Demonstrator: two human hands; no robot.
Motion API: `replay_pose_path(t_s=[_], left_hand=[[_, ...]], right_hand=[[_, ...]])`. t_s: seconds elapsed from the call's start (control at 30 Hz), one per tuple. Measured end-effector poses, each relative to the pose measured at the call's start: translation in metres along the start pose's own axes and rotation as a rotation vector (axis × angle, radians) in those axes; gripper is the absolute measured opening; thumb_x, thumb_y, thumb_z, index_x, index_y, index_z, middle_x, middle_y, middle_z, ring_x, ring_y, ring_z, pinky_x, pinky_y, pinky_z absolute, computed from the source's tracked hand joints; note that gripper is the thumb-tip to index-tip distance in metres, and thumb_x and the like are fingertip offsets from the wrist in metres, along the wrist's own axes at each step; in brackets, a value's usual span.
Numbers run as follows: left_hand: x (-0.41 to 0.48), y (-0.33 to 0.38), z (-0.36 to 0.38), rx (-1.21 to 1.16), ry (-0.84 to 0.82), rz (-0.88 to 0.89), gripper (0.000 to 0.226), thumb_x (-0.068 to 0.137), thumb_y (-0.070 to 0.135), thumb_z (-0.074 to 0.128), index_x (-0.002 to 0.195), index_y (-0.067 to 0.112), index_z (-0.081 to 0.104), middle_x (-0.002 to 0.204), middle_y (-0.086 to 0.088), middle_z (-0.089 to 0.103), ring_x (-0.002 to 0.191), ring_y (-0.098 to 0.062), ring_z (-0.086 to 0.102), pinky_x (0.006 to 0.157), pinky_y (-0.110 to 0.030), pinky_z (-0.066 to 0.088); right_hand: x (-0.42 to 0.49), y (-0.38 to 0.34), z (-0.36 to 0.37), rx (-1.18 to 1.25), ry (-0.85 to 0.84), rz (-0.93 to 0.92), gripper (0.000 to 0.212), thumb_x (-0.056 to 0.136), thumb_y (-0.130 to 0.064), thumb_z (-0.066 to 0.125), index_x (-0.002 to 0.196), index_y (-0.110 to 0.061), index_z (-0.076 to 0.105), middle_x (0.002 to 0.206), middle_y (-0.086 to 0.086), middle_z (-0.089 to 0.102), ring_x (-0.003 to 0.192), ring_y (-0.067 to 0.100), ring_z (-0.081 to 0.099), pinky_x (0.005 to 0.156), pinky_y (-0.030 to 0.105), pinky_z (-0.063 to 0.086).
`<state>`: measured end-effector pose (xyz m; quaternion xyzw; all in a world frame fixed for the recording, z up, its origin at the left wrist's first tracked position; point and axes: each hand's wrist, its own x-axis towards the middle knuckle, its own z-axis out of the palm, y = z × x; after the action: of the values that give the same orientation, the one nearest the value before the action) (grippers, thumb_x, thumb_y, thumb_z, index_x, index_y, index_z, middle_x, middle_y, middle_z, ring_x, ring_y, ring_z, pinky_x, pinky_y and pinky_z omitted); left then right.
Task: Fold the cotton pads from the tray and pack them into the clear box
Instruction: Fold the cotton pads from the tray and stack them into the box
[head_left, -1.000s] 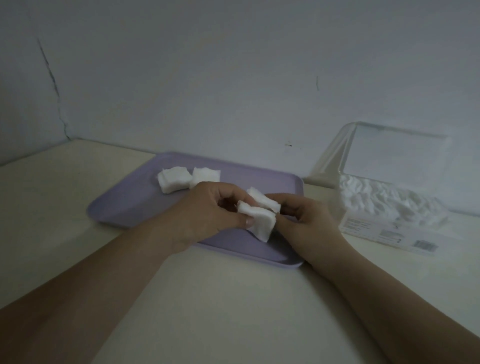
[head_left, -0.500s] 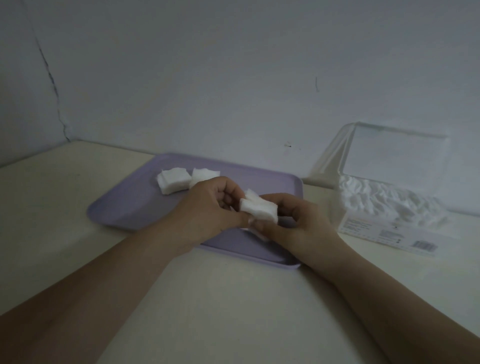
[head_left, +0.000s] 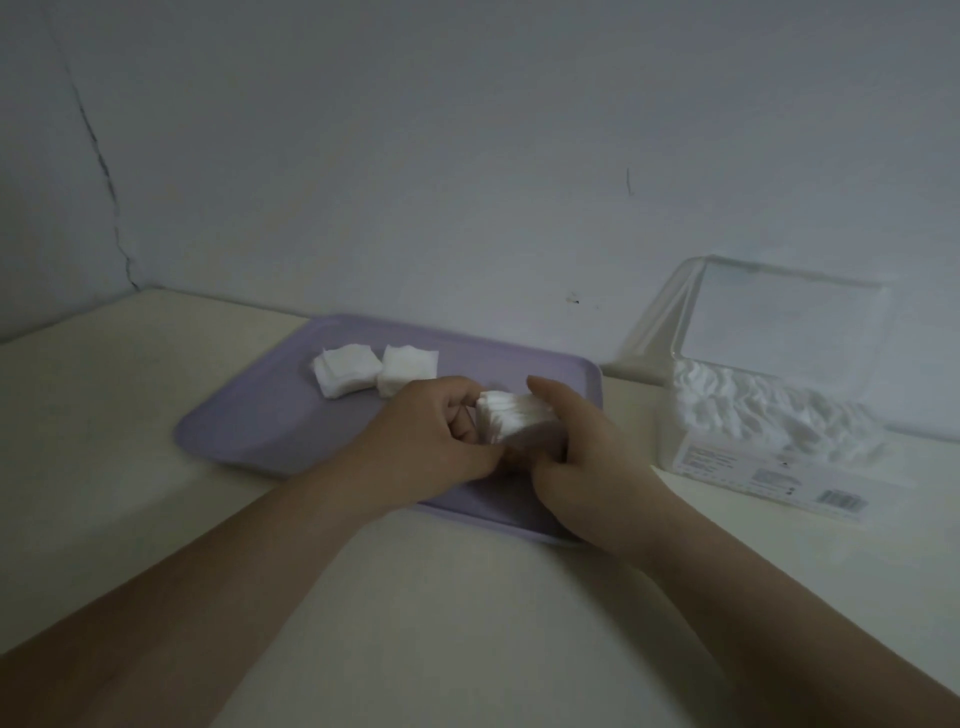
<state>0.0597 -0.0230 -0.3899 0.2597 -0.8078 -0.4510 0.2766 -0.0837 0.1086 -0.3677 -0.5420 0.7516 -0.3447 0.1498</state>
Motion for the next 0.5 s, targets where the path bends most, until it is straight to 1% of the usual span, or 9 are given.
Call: replay_pose_path(t_s=[0.1,0.17,0.2,0.27,0.3,0.33,0.37,0.43,0.5], left_hand=[[0.001,0.002,0.0,-0.024,-0.034,0.007,0.035,0.069,0.032,0.084,0.101,0.023,0.072,0.071,-0.007,0.065,0.062,-0.018,0.054,0.063,-0.036,0.044],[0.002,0.0,0.0,-0.021,-0.043,0.001,0.038,0.07,0.041,0.084,0.104,0.028,0.072,0.087,-0.012,0.076,0.078,-0.035,0.07,0.074,-0.05,0.056],[0.002,0.0,0.0,-0.021,-0.042,0.003,0.037,0.072,0.042,0.083,0.104,0.028,0.071,0.092,-0.012,0.077,0.087,-0.038,0.072,0.081,-0.055,0.058],[0.001,0.001,0.001,-0.002,-0.028,0.012,0.037,0.072,0.045,0.081,0.103,0.026,0.071,0.092,-0.01,0.077,0.09,-0.036,0.074,0.085,-0.06,0.057],[0.0,0.003,0.0,0.023,-0.015,0.015,0.038,0.071,0.047,0.078,0.101,0.025,0.07,0.091,-0.012,0.077,0.085,-0.031,0.074,0.085,-0.06,0.057],[0.0,0.004,-0.002,0.045,-0.012,0.008,0.038,0.07,0.048,0.075,0.099,0.025,0.071,0.09,-0.014,0.076,0.081,-0.026,0.071,0.085,-0.059,0.057],[-0.001,0.006,-0.004,0.039,-0.024,0.0,0.036,0.07,0.046,0.074,0.099,0.024,0.071,0.091,-0.015,0.075,0.081,-0.024,0.07,0.086,-0.057,0.057],[-0.003,0.008,-0.006,-0.013,-0.069,-0.015,0.029,0.075,0.033,0.075,0.103,0.025,0.073,0.096,-0.013,0.077,0.094,-0.03,0.074,0.092,-0.056,0.058],[-0.002,0.01,-0.01,-0.029,-0.068,-0.035,0.031,0.079,0.019,0.077,0.108,0.028,0.073,0.101,-0.01,0.078,0.097,-0.034,0.073,0.093,-0.052,0.059]], right_hand=[[-0.001,-0.007,0.003,0.073,-0.081,0.057,0.083,0.09,0.002,0.052,0.163,-0.024,0.022,0.164,0.002,0.035,0.149,0.018,0.036,0.118,0.022,0.028],[-0.002,-0.009,0.005,0.163,-0.125,0.076,0.087,0.09,0.007,0.048,0.164,-0.025,0.014,0.165,0.004,0.032,0.151,0.021,0.034,0.123,0.034,0.029],[-0.002,-0.008,0.007,0.199,-0.14,0.081,0.089,0.091,0.009,0.047,0.164,-0.024,0.01,0.165,0.004,0.03,0.151,0.021,0.033,0.123,0.035,0.03],[-0.001,-0.004,0.007,0.22,-0.145,0.084,0.09,0.091,0.011,0.046,0.165,-0.025,0.01,0.161,0.006,0.036,0.141,0.018,0.043,0.113,0.024,0.039],[0.0,-0.001,0.008,0.221,-0.134,0.082,0.089,0.091,0.009,0.047,0.165,-0.027,0.012,0.154,0.007,0.044,0.128,0.017,0.052,0.098,0.015,0.044],[0.0,0.0,0.009,0.217,-0.108,0.072,0.088,0.092,0.006,0.05,0.164,-0.028,0.014,0.149,0.007,0.049,0.118,0.015,0.055,0.085,0.007,0.043],[0.001,0.002,0.009,0.19,-0.07,0.04,0.084,0.094,0.001,0.054,0.164,-0.027,0.018,0.148,0.004,0.051,0.119,0.013,0.056,0.082,0.001,0.039],[0.003,0.006,0.008,0.094,0.02,-0.072,0.073,0.095,-0.011,0.065,0.16,-0.022,0.033,0.148,-0.004,0.051,0.128,0.009,0.052,0.089,-0.006,0.03],[0.008,0.009,0.004,0.06,0.099,-0.157,0.056,0.092,-0.017,0.073,0.145,-0.022,0.054,0.132,-0.01,0.061,0.117,0.005,0.058,0.094,0.003,0.037]])
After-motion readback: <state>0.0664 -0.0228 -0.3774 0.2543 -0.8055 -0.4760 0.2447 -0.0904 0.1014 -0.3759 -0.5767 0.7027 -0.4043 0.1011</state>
